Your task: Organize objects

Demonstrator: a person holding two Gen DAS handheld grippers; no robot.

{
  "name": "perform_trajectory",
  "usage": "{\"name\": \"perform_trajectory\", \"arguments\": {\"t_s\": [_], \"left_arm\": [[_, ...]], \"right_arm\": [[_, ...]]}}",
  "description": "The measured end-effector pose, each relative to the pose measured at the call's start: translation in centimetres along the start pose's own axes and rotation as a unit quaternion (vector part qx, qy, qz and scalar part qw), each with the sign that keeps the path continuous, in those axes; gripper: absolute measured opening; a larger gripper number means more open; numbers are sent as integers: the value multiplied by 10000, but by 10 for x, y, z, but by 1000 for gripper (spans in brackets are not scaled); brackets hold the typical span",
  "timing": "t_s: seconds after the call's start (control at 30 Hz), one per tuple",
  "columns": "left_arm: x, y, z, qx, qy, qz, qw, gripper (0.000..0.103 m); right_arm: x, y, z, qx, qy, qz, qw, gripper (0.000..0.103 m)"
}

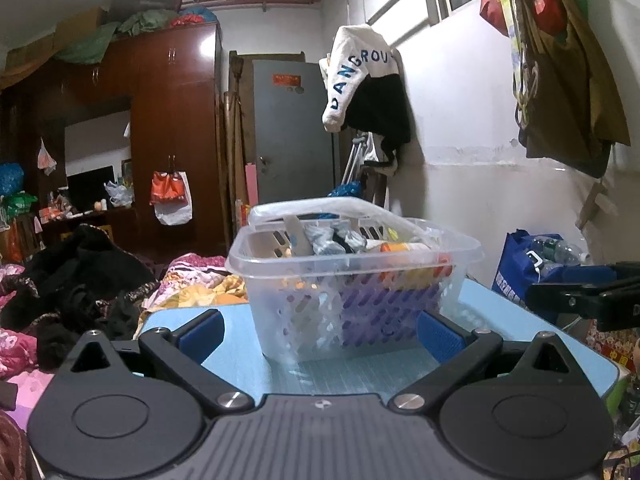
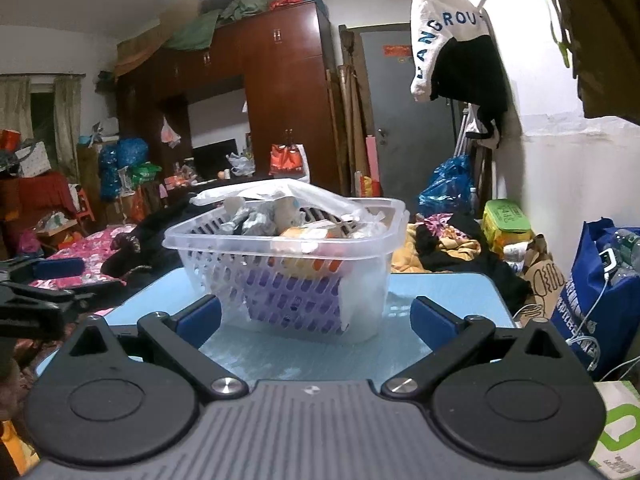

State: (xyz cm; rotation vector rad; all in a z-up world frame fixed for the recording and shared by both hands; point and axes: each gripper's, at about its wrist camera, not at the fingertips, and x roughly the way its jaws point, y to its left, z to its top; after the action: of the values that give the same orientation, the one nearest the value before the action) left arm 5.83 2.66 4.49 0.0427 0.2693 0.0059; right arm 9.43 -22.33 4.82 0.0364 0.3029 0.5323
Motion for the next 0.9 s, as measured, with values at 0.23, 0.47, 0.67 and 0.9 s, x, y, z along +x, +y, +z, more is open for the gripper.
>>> {"name": "perform_trajectory", "arguments": {"t_s": [0.23,0.47,0.67,0.9], "left_arm": [[-1,1,-2,-78,61,6,10000,103],[-3,2,0,-134,84,-24,9999,103],[-2,-1,0,-118,104,-34,9999,103],[-2,-2,0,-137,106,-51,9998,103]], "right_arm": [[-1,11,-1,-218,-20,-80,9997,103],[0,7,-1,-157,11,-143,9998,103],[-2,5,-1,-158,-6,-146,9998,103],[-2,6,-2,-193,-15,-153,9997,103]]}}
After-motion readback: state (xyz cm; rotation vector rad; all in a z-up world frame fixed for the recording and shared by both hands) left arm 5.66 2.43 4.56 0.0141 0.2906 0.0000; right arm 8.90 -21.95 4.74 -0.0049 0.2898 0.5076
